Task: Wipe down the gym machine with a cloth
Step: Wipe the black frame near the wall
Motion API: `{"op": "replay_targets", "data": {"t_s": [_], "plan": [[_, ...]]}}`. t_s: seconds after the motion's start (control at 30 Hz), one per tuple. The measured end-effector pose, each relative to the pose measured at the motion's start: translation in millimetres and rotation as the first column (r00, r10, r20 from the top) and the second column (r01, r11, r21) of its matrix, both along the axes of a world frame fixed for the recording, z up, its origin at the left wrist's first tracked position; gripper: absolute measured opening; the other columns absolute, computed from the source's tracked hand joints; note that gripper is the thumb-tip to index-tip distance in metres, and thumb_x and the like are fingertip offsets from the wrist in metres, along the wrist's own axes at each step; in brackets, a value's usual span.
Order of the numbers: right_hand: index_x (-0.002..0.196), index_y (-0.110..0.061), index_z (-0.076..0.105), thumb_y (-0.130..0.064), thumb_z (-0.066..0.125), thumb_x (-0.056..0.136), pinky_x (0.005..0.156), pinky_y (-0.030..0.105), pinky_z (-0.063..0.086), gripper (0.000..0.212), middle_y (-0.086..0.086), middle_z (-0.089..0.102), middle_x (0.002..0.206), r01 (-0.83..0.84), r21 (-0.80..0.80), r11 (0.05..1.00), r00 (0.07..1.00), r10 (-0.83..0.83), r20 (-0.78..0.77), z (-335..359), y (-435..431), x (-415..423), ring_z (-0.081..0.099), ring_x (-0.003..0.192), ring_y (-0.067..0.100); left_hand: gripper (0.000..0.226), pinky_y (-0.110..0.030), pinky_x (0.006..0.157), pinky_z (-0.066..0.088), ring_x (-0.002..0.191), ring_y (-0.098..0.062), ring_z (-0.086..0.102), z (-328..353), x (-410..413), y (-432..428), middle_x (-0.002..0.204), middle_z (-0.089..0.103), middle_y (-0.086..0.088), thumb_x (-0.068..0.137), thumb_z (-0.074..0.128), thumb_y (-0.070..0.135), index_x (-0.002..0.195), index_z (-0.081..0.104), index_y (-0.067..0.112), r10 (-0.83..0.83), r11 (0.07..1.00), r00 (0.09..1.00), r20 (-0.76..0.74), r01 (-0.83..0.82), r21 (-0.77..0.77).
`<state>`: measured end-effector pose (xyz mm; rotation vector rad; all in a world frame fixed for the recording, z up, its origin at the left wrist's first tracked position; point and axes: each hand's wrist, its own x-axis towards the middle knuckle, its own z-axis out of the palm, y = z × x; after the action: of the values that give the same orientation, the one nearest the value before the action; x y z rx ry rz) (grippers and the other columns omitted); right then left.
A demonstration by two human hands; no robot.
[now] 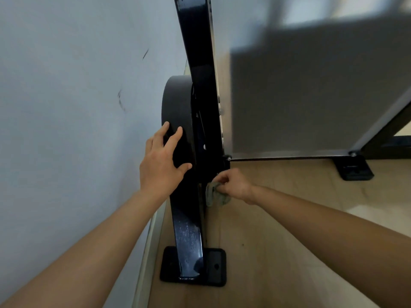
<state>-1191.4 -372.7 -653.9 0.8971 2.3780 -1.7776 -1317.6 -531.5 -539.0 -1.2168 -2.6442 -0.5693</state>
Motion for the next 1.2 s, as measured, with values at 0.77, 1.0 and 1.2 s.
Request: {"op": "replay_targets", "data": {"t_s": [0.77,1.0,1.2], "plan": [[0.160,-0.028,0.019,-0.045,0.036,0.104,0.125,0.044,0.012,0.061,-0.003,0.007,0.169,-0.447,0.839,0.310,0.730,0.669,0.142,-89,15,-38,0.008,0.155,0.025,0.095,-0.042,0.101,0.054,0.147,-0.013,0.035,-5,-9,-3,0.165,0.021,0.012,0.075,0.087,0.036,0.155,0.035,0.038,-0.045,0.999,0.999,0.030,0.045,0.007],[0.160,-0.030,0.005,-0.057,0.017,0.104,0.126,0.041,0.001,0.063,-0.007,-0.010,0.167,-0.521,0.788,0.329,0.743,0.630,0.228,-94,34,-58,-0.005,0.155,0.019,0.096,-0.047,0.099,0.055,0.145,-0.016,0.039,-8,-9,-4,0.164,0.024,0.010,0.075,0.088,0.033,0.155,0.035,0.038,-0.047,0.999,0.998,0.047,0.046,0.009],[0.161,-0.026,0.005,-0.051,0.025,0.106,0.124,0.038,0.010,0.063,-0.006,-0.013,0.168,-0.527,0.750,0.399,0.783,0.571,0.247,-83,46,-73,-0.004,0.156,0.021,0.095,-0.045,0.099,0.056,0.144,-0.017,0.040,-8,-8,-1,0.164,0.025,0.008,0.075,0.088,0.033,0.155,0.036,0.034,-0.034,0.999,0.998,0.043,0.034,0.000]]}}
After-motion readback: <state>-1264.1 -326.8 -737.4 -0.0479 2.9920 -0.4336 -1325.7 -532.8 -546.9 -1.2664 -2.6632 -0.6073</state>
